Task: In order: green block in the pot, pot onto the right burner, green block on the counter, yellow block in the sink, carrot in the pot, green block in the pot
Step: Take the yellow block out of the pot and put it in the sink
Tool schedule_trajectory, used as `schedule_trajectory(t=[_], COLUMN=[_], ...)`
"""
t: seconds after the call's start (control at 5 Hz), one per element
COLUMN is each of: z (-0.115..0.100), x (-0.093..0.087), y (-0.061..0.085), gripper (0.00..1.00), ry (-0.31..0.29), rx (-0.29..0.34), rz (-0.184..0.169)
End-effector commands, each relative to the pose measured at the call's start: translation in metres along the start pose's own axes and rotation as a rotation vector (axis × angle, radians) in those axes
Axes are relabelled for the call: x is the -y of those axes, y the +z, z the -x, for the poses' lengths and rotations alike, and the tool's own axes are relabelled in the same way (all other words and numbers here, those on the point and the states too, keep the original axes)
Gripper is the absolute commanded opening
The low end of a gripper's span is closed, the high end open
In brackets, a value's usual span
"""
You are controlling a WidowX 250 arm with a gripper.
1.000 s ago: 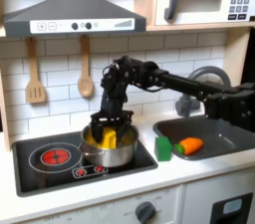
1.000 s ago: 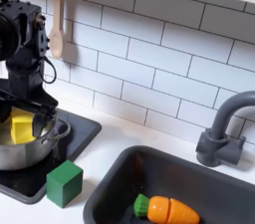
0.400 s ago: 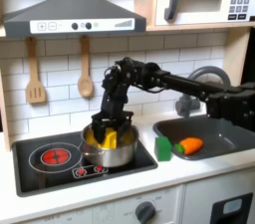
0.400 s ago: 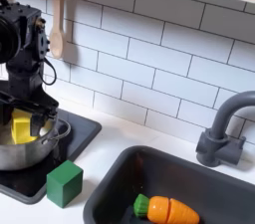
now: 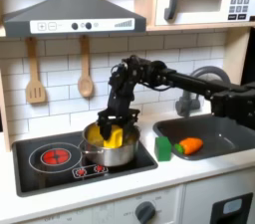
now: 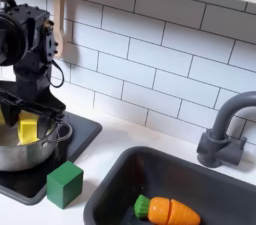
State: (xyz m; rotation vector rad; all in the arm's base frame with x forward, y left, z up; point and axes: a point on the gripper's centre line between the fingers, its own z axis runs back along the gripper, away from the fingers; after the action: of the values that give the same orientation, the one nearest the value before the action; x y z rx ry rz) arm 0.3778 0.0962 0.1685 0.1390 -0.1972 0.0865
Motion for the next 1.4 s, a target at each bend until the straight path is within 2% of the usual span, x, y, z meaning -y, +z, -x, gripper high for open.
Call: schedule_trajectory(t=[0.0, 0.2, 0.6, 0.8, 1.0, 1.2], z=[-0.011, -0.015, -0.014, -0.009, -0.002, 0.005], x=[0.005, 0.011, 0.033, 0.047, 0.064, 0.075], y=[0.035, 0.050, 0.084, 0.084, 0.093, 0.092], gripper=[0.00, 0.00, 0.00, 0.00, 0.00, 0.00], ry=[-0.015, -0.023, -0.068, -0.099, -0.141, -0.171], rx=[0.092, 0.133, 0.206, 0.192, 0.204, 0.192], rz=[0.001, 0.010, 0.054, 0.084, 0.121, 0.149])
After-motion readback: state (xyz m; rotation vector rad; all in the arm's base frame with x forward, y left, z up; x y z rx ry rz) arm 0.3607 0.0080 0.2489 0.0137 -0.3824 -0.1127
